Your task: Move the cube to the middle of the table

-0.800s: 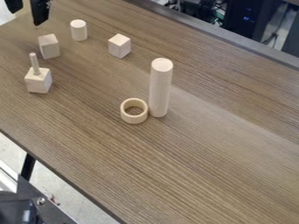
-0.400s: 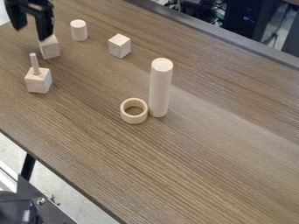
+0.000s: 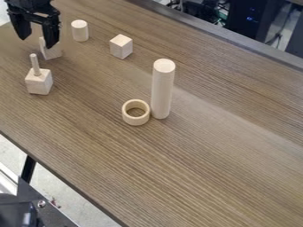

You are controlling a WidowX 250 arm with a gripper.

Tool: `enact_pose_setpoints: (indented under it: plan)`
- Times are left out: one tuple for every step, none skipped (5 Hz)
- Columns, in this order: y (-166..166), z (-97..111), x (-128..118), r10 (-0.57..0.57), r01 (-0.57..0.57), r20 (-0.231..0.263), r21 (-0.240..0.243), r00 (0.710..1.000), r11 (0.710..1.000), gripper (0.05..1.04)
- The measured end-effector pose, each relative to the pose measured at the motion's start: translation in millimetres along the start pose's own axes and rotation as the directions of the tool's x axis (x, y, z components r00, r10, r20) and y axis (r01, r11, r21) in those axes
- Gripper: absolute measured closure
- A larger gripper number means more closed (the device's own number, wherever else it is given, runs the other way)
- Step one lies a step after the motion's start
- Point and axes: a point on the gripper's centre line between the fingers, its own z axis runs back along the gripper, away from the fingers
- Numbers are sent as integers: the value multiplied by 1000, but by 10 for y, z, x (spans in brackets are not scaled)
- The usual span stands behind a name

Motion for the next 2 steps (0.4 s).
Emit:
enact_pose_setpoints:
  plan:
    - [-15, 32, 4, 73, -72, 37, -22, 997, 997, 83]
    - [-14, 128, 22, 187, -183, 76, -59, 979, 981, 83]
